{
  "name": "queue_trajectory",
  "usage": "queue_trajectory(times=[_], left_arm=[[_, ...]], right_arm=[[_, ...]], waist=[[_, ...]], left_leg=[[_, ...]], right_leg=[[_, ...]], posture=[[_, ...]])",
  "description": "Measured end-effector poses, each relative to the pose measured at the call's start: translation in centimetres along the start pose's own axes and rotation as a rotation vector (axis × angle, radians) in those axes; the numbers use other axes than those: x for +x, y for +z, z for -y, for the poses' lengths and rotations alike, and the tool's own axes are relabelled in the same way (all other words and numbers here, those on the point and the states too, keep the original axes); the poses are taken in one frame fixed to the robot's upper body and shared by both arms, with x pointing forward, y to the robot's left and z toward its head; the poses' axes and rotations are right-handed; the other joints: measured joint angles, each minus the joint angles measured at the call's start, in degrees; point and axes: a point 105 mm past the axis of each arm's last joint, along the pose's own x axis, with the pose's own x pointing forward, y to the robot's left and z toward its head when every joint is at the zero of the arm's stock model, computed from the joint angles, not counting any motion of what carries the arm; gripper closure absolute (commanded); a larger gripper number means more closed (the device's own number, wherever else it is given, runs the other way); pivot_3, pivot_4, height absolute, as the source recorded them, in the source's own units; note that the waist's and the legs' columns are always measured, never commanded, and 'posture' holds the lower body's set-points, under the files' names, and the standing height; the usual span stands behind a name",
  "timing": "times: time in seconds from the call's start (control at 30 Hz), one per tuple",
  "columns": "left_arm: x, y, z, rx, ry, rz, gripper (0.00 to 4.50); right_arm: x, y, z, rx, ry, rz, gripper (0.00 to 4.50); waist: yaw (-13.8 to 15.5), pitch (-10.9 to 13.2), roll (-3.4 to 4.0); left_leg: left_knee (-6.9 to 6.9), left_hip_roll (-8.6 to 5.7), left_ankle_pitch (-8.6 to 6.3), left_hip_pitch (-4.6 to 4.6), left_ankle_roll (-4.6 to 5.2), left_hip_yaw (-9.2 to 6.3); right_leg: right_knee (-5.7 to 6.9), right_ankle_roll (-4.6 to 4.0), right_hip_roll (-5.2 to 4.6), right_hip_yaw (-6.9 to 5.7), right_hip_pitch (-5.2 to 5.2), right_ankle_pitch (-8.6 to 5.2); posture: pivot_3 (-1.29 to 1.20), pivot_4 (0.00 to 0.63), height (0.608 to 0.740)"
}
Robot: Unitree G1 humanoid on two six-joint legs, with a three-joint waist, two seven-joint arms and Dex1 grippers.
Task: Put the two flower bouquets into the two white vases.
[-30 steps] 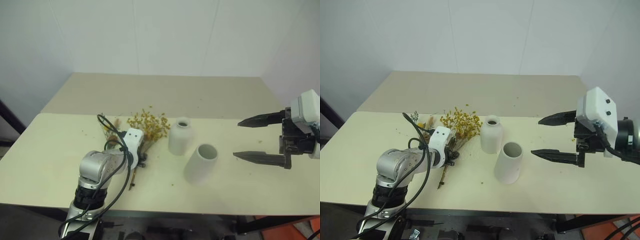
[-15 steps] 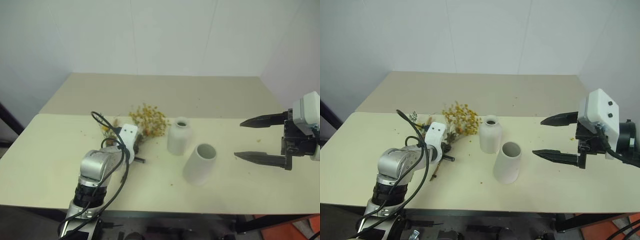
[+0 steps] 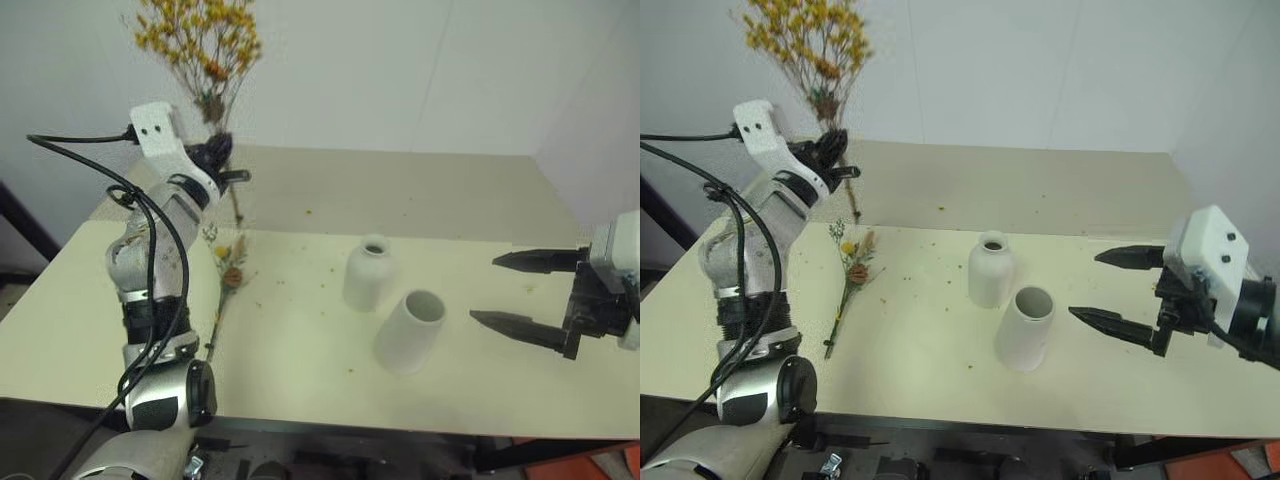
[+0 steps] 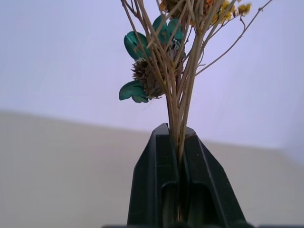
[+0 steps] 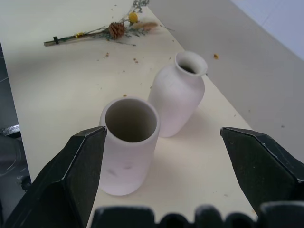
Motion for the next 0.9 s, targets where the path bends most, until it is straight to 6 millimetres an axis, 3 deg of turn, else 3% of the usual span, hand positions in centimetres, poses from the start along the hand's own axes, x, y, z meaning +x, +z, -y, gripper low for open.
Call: queue_trajectory(times=[0.2, 0.4, 0.67, 0.9], left_arm=[[1.7, -0.3, 6.2, -0.185, -0.451, 0.114, 4.47], [2.1, -1.0, 11.6, -0.354, -0.774, 0.172, 4.47], [0.9, -2.3, 15.7, -0.506, -1.054, 0.165, 4.47], [0.2, -2.8, 18.0, -0.597, -1.158, 0.149, 4.47]], right_arm=[[-0.6, -2.0, -1.3, 0.087, -0.070, -0.011, 0.00], [-1.4, -2.5, -2.3, 0.096, -0.130, -0.021, 0.00], [-2.4, -3.4, -3.1, 0.130, -0.190, -0.060, 0.00], [-2.4, -3.2, -3.3, 0.133, -0.202, -0.055, 0.00]], waist=[[-0.10, 0.00, -0.03], [-0.69, 0.00, -0.03], [-1.58, 0.00, -0.04], [-1.59, 0.01, -0.04]], left_leg=[[0.08, -0.01, 0.00, -0.06, 0.00, -0.04], [0.11, -0.01, 0.00, 0.00, 0.01, -0.07], [0.13, -0.01, -0.01, 0.05, 0.02, -0.10], [0.17, -0.01, -0.01, 0.07, 0.02, -0.13]], right_leg=[[-0.05, 0.03, 0.03, -0.05, 0.03, 0.01], [-0.02, 0.05, 0.06, -0.05, 0.11, 0.00], [-0.03, 0.09, 0.07, -0.04, 0.19, -0.02], [-0.03, 0.16, 0.08, -0.04, 0.25, -0.06]], posture=[[0.00, 0.150, 0.740], [0.00, 0.150, 0.740], [0.00, 0.150, 0.740], [0.00, 0.150, 0.740]])
